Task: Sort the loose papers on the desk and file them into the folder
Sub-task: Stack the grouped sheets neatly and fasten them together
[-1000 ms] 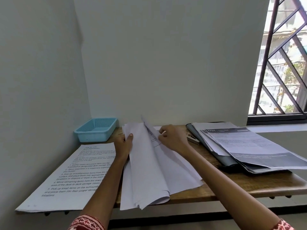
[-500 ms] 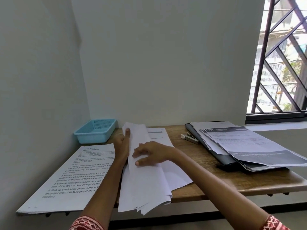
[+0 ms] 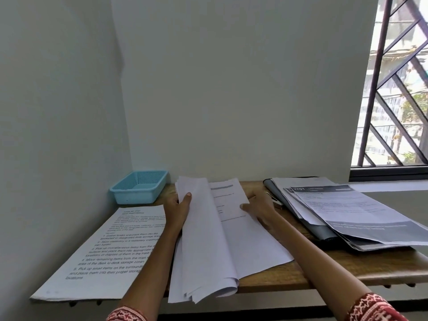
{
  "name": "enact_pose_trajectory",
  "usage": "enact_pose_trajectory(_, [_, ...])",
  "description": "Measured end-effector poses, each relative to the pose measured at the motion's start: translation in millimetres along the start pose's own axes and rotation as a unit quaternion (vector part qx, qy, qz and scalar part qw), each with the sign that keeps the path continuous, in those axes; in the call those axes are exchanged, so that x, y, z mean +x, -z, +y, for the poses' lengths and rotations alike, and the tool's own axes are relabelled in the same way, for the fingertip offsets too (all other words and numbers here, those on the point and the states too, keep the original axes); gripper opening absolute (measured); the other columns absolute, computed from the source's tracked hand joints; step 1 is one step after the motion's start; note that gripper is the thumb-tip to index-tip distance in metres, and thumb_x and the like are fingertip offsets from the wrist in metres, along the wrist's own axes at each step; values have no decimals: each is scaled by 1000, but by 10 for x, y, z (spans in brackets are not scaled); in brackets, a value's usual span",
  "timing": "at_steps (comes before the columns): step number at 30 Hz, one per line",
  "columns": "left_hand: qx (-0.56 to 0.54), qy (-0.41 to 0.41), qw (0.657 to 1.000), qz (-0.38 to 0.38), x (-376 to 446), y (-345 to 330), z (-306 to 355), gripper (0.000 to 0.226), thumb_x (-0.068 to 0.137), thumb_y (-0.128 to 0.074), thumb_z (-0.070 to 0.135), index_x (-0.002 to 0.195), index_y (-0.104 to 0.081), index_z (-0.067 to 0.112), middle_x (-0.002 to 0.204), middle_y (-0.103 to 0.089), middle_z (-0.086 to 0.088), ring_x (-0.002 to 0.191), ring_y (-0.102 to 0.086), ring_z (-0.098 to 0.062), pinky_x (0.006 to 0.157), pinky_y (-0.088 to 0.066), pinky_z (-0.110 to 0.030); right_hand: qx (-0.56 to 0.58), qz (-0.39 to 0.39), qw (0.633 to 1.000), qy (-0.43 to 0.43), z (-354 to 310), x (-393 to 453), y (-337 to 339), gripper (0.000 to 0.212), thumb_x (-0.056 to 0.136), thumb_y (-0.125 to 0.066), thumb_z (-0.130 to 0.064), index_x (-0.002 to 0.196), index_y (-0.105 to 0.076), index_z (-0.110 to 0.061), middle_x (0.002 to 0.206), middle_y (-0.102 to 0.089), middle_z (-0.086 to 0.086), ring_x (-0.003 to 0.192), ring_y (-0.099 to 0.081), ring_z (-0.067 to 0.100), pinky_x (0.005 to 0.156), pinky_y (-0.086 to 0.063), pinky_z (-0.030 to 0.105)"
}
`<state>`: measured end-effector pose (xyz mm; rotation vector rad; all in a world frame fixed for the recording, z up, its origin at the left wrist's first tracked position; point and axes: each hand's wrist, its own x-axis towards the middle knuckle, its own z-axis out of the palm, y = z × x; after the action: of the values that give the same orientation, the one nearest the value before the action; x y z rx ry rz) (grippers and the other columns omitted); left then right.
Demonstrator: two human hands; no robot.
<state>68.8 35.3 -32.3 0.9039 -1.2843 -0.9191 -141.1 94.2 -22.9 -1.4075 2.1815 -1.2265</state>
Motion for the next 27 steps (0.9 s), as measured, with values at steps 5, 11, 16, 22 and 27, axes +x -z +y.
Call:
enact_pose_trajectory(5, [9,7,1000,2,26,12,-29,22,90,-58,8,110,-63,0,98,-62,-5,88,-59,-20,77,-44,-26,11,47,999,5,-70,-41,79,21,68,-81,-11,64,-61,-15,75,-66,1,73,-63,19,65,-48,28])
enact_pose_trajectory(11, [10,2,1000,7,17,-1,-18,21,90,-58,6,110,-63,0,97,-61,-5,87,-58,-18,70,-43,-21,-99,111,984,98,-164,-163,76,13,79,-64,-8,73,-53,-13,81,-63,3,79,-54,20,61,-33,27])
enact_pose_trajectory(16, [6,-4,1000,8,10,-3,-11,21,91,-57,6,110,-62,0,98,-61,-5,88,-58,-18,72,-44,-21,-231,82,951,189,-441,-367,126,13,87,-56,-17,80,-45,-17,84,-47,-1,84,-38,16,68,-29,28])
enact_pose_trajectory(22, [34,7,999,2,45,23,-41,7,88,-63,14,88,-65,7,80,-64,-2,76,-59,-17,59,-44,-23,-52,-240,943,224,-874,-671,131,21,95,-54,-19,74,-57,-20,77,-56,-11,71,-51,-3,62,-37,11])
enact_pose_trajectory(27, [39,-14,999,-1,27,37,-40,16,87,-64,13,71,-62,17,71,-64,1,67,-60,-12,61,-47,-25,-31,-264,908,324,-918,-732,-33,20,94,-58,-20,108,-65,-9,115,-65,2,105,-53,6,91,-36,15])
